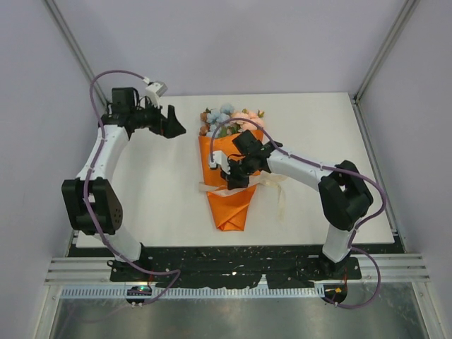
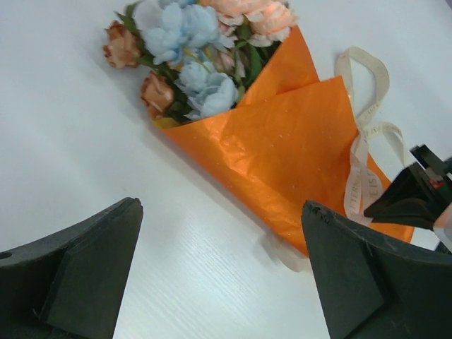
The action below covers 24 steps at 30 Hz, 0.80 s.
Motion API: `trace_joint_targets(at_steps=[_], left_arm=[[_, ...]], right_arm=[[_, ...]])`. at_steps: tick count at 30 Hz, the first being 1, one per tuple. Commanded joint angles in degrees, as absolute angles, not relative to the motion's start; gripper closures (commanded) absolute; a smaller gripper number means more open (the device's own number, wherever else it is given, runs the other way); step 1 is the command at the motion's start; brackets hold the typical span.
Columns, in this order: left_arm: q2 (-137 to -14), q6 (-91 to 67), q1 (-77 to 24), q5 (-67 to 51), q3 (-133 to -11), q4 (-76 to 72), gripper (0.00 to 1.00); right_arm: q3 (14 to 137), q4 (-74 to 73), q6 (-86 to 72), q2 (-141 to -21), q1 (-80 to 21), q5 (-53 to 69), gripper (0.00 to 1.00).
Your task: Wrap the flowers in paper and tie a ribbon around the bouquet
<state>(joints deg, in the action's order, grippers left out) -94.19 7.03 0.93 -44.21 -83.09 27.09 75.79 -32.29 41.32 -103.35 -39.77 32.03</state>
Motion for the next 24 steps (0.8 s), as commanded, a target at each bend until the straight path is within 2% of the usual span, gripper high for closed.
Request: trace_joint_targets(at_steps=[1,2,3,5,14,21,24], left_arm=[[-96.42,15.12,-4.56,-48.77,-84.74,40.26,0.05],[-95.89,14.51,-6.05,-49.65,-82.64,38.6,0.12],[-95.71,14.24,-7.63,-49.75,-80.88,38.15,0.24],[-96.32,14.76,-11.5,-49.57,-79.46,39.19,0.38],[-102.03,7.65,-19.33,-50.97,-77.51,37.0,0.37],[-109.24,10.99,-22.76,-50.53,-84.11,44.91,0.43],[-111.18,11.69,-23.46,-51.68,-85.25,47.28,0.49]], right_arm=[[73.75,-31.12,43.95,-98.18,-40.51,32.78,0.94],[73.22,-30.42,44.21,-97.83,-40.69,32.44,0.95],[72.17,-29.98,44.12,-97.13,-40.87,32.17,0.94],[71.2,-29.01,44.47,-96.42,-41.04,31.91,0.94],[71.1,-26.9,42.1,-94.22,-41.57,34.45,0.95],[70.84,-26.81,43.5,-93.69,-41.84,34.45,0.95],[69.35,-26.02,43.86,-92.64,-41.92,34.63,0.94]])
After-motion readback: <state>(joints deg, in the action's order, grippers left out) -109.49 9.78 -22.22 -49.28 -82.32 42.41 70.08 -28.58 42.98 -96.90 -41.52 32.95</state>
